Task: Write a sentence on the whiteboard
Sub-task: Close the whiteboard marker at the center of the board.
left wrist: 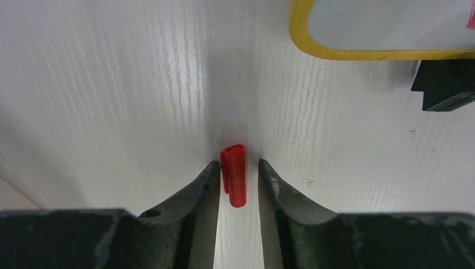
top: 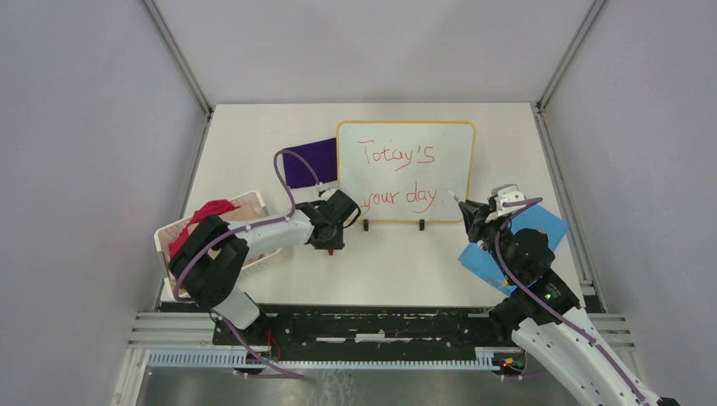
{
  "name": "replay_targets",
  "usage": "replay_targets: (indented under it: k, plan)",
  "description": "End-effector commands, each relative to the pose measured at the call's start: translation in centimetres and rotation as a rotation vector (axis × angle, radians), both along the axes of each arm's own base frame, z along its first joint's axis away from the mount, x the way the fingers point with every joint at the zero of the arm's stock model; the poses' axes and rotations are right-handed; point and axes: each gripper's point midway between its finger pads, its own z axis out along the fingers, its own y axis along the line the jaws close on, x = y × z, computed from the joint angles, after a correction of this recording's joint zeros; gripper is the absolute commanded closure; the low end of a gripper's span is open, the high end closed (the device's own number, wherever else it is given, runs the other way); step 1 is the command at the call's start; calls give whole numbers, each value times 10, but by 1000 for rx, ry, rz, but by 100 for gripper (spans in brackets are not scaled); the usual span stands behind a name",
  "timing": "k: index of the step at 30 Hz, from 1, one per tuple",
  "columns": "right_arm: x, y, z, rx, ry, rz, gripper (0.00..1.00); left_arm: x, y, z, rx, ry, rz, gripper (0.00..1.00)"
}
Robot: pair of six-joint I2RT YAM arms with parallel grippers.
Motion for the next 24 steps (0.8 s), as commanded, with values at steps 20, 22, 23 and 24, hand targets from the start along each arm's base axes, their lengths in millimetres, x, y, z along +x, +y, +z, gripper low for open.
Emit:
replay_targets:
  k: [20,22,23,24]
  plan:
    - [0,-4,21,16,-54,-20,100,-28,30,-23,119,104,-34,58]
    - [0,-4,21,15,-55,-19,100,-29,31,-21,119,104,-35,58]
    - [0,-4,20,15,-54,-20,100,-30,32,-21,119,106,-36,58]
    - [1,-4,20,13,-54,-18,100,-30,32,-21,119,106,-37,58]
